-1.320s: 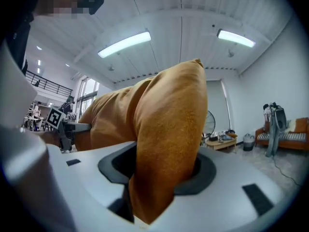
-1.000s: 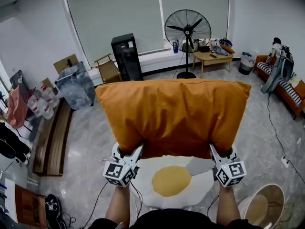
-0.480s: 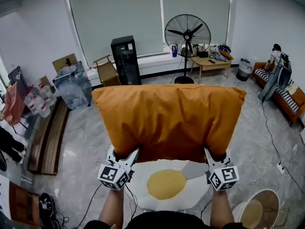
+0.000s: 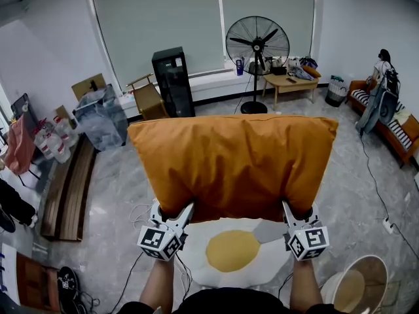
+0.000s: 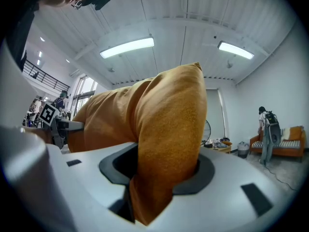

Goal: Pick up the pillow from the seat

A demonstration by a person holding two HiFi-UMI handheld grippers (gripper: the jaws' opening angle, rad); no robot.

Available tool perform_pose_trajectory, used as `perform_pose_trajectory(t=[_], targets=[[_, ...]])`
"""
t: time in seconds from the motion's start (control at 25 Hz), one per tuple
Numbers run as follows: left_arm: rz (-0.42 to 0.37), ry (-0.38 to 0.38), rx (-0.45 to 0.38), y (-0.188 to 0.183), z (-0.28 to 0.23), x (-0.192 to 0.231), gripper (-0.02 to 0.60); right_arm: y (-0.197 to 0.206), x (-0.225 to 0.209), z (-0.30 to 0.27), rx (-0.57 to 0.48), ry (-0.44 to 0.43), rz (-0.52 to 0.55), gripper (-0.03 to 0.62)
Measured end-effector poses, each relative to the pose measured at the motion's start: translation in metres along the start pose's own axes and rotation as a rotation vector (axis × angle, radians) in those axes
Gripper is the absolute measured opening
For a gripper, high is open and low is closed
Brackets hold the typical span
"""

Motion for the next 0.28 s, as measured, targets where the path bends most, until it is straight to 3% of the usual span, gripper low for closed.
perform_pose_trajectory(t=[0.28], targets=[[0.003,-0.004,0.000,0.0040,-0.0052,0.0017,0.296,0.0025,-0.0019,-0.0064,0.005,0.007,-0.003,0.202]])
Point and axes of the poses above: the fingertips, and each gripper's own axes: z backward along the fingers, x to its left, y out of its underside, the point moved 9 cm from there along z, backward along the fingers
